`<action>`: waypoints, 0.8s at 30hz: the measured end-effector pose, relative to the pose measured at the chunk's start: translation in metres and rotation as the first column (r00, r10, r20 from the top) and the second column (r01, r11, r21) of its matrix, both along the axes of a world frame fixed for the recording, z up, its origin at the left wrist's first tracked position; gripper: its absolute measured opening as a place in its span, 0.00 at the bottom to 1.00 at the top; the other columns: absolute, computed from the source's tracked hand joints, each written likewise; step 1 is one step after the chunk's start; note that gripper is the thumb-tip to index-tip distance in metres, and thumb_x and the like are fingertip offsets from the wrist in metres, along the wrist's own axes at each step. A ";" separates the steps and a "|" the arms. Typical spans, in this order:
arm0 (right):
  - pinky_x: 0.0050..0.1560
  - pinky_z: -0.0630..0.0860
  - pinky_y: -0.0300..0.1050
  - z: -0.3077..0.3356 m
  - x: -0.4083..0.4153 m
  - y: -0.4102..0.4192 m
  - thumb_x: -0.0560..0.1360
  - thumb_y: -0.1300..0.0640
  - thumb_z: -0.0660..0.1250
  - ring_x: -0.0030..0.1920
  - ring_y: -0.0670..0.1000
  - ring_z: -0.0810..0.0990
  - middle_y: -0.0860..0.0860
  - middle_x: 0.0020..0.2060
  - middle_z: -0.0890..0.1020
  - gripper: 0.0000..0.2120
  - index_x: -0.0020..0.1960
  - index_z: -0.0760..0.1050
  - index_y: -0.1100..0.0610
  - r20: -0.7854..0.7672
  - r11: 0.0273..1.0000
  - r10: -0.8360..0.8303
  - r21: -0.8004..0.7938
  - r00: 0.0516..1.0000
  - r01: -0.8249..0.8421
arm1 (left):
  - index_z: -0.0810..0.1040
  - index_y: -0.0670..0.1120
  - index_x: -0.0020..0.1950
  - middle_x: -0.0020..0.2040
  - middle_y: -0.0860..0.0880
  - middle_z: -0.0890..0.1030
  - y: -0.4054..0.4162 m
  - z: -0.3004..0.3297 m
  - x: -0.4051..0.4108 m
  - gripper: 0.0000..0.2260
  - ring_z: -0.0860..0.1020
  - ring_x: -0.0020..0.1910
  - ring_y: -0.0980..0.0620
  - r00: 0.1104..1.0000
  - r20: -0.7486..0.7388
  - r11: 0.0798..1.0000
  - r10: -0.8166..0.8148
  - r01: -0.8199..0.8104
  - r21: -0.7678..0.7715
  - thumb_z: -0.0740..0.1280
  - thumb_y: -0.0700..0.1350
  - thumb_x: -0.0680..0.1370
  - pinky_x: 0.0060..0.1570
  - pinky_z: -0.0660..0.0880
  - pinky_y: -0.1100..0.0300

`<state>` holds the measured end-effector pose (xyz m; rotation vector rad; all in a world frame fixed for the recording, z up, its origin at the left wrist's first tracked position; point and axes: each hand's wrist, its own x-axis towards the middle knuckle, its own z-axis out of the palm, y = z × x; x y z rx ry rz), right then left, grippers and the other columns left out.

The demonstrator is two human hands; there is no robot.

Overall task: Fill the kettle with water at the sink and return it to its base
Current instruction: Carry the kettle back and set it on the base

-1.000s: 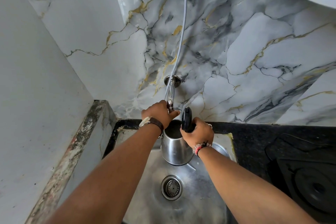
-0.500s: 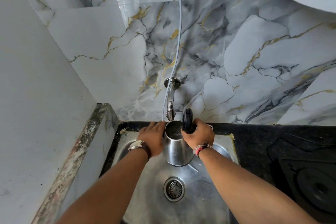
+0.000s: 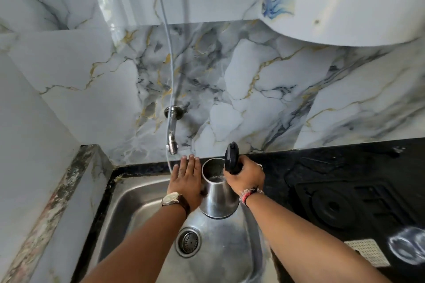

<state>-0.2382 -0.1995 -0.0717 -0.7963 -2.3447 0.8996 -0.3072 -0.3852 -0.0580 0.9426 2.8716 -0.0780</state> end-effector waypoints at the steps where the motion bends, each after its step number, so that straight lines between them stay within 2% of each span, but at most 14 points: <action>1: 0.34 0.72 0.43 0.001 0.012 0.009 0.60 0.34 0.69 0.39 0.53 0.83 0.44 0.34 0.83 0.20 0.39 0.78 0.49 0.005 1.000 -0.023 0.016 1.000 0.023 | 0.35 0.43 0.79 0.82 0.43 0.39 0.011 0.002 0.009 0.35 0.35 0.78 0.41 1.000 -0.009 1.000 -0.013 0.013 0.012 0.51 0.51 0.78 0.75 0.37 0.43; 3: 0.34 0.70 0.42 0.007 0.017 0.020 0.60 0.34 0.69 0.39 0.54 0.83 0.45 0.32 0.82 0.19 0.38 0.77 0.49 0.013 0.999 -0.035 0.037 0.999 0.034 | 0.34 0.41 0.79 0.81 0.42 0.37 0.028 0.003 0.016 0.33 0.32 0.77 0.40 0.997 -0.081 0.999 0.019 -0.015 0.051 0.46 0.47 0.78 0.75 0.36 0.42; 4: 0.34 0.69 0.41 0.007 0.013 0.019 0.60 0.33 0.69 0.38 0.53 0.83 0.45 0.32 0.82 0.19 0.37 0.76 0.49 0.013 0.998 -0.043 0.039 0.999 0.042 | 0.34 0.41 0.78 0.81 0.41 0.36 0.025 0.004 0.015 0.34 0.31 0.76 0.39 0.996 -0.089 0.998 0.018 -0.013 0.060 0.48 0.47 0.78 0.75 0.35 0.42; 5: 0.33 0.69 0.41 0.021 0.063 0.062 0.60 0.33 0.68 0.37 0.53 0.82 0.44 0.31 0.81 0.20 0.37 0.75 0.49 -0.022 0.991 -0.128 0.039 0.992 0.129 | 0.33 0.40 0.78 0.80 0.41 0.35 0.072 0.011 0.050 0.35 0.30 0.76 0.39 0.994 -0.078 0.990 -0.082 0.090 0.112 0.50 0.47 0.78 0.75 0.35 0.42; 6: 0.33 0.69 0.41 0.028 0.075 0.070 0.61 0.33 0.68 0.37 0.53 0.82 0.44 0.30 0.81 0.20 0.36 0.75 0.50 -0.018 0.986 -0.163 0.037 0.987 0.163 | 0.33 0.40 0.78 0.80 0.40 0.34 0.084 0.009 0.059 0.36 0.29 0.75 0.38 0.988 -0.094 0.985 -0.122 0.132 0.112 0.51 0.48 0.77 0.75 0.35 0.41; 9: 0.32 0.70 0.42 0.032 0.090 0.091 0.61 0.35 0.70 0.36 0.53 0.82 0.44 0.28 0.79 0.19 0.35 0.73 0.51 -0.016 0.982 -0.167 0.084 0.986 0.168 | 0.32 0.40 0.78 0.79 0.41 0.34 0.104 0.013 0.072 0.37 0.29 0.75 0.39 0.990 -0.094 0.987 -0.104 0.114 0.115 0.44 0.47 0.72 0.76 0.37 0.41; 12: 0.33 0.68 0.41 0.046 0.134 0.127 0.61 0.35 0.70 0.36 0.52 0.82 0.42 0.27 0.77 0.18 0.35 0.73 0.49 -0.010 0.976 -0.202 0.084 0.979 0.202 | 0.31 0.41 0.77 0.80 0.42 0.34 0.149 0.014 0.105 0.38 0.29 0.75 0.40 0.983 -0.078 0.973 -0.164 0.175 0.151 0.51 0.49 0.76 0.75 0.35 0.43; 14: 0.33 0.69 0.41 0.043 0.164 0.165 0.61 0.34 0.70 0.36 0.52 0.82 0.42 0.28 0.78 0.19 0.35 0.73 0.49 -0.030 0.962 -0.246 0.112 0.969 0.248 | 0.29 0.42 0.76 0.80 0.43 0.34 0.184 0.017 0.132 0.40 0.29 0.75 0.42 0.978 -0.068 0.961 -0.196 0.205 0.183 0.55 0.51 0.77 0.74 0.33 0.44; 19: 0.32 0.69 0.41 0.048 0.232 0.244 0.61 0.32 0.67 0.35 0.52 0.82 0.43 0.27 0.78 0.20 0.36 0.74 0.49 -0.052 0.954 -0.245 0.166 0.968 0.250 | 0.31 0.43 0.77 0.81 0.44 0.37 0.268 0.017 0.193 0.41 0.31 0.77 0.43 0.976 -0.043 0.960 -0.216 0.220 0.176 0.57 0.52 0.77 0.74 0.32 0.46; 24: 0.32 0.68 0.40 0.045 0.278 0.313 0.60 0.33 0.67 0.34 0.51 0.81 0.40 0.25 0.72 0.19 0.34 0.72 0.48 -0.065 0.962 -0.208 0.168 0.976 0.217 | 0.31 0.44 0.77 0.81 0.44 0.36 0.335 0.015 0.243 0.39 0.32 0.77 0.44 0.986 0.010 0.972 -0.169 0.165 0.167 0.56 0.54 0.79 0.75 0.34 0.47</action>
